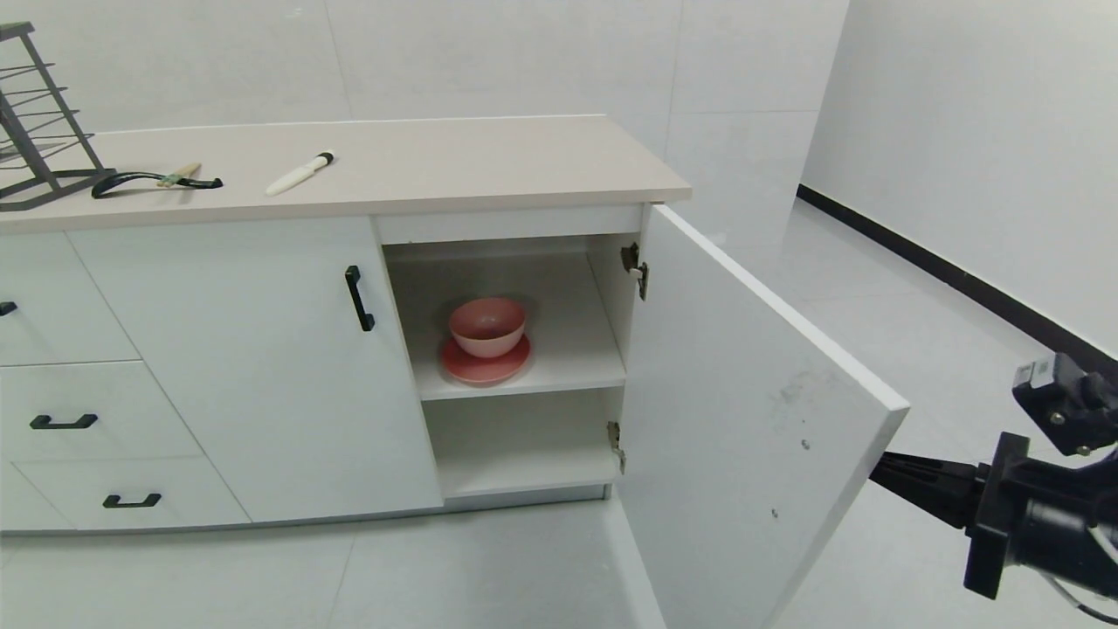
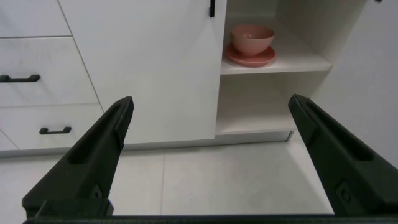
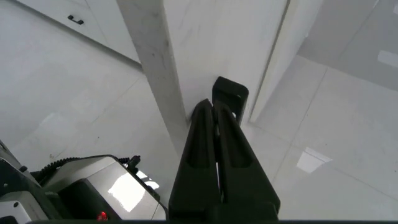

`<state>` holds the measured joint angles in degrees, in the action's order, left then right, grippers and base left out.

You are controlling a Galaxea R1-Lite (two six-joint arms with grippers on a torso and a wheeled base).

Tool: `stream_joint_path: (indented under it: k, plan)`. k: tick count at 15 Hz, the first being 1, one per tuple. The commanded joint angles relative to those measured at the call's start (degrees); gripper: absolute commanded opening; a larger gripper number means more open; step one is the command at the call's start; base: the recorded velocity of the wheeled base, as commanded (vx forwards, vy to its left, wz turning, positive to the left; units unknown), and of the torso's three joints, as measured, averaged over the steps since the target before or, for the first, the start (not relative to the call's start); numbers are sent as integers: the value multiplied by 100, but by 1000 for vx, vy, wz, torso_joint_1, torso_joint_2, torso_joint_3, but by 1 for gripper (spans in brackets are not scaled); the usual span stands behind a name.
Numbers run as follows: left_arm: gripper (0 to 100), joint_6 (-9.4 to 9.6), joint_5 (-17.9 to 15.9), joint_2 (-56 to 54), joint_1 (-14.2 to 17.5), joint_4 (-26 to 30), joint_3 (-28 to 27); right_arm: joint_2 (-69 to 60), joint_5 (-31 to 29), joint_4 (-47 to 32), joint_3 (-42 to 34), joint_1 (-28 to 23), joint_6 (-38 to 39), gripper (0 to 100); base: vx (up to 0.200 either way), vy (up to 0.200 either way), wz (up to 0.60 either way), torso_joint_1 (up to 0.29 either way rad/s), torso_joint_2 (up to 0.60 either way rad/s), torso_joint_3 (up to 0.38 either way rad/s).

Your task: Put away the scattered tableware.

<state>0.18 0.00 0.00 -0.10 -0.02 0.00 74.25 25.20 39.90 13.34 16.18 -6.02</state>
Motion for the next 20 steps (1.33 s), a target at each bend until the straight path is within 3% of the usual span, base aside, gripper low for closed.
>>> stream_joint_path:
  k: [1,20]
  plan:
    - [100,-1,0,9,1,-6,0,-16,11,9,20,298,-4,0,0,0,0,0,0,0]
    - [100,-45,0,9,1,-6,0,951,-24,123,1101,1309,5,0,0,0,0,0,0,0]
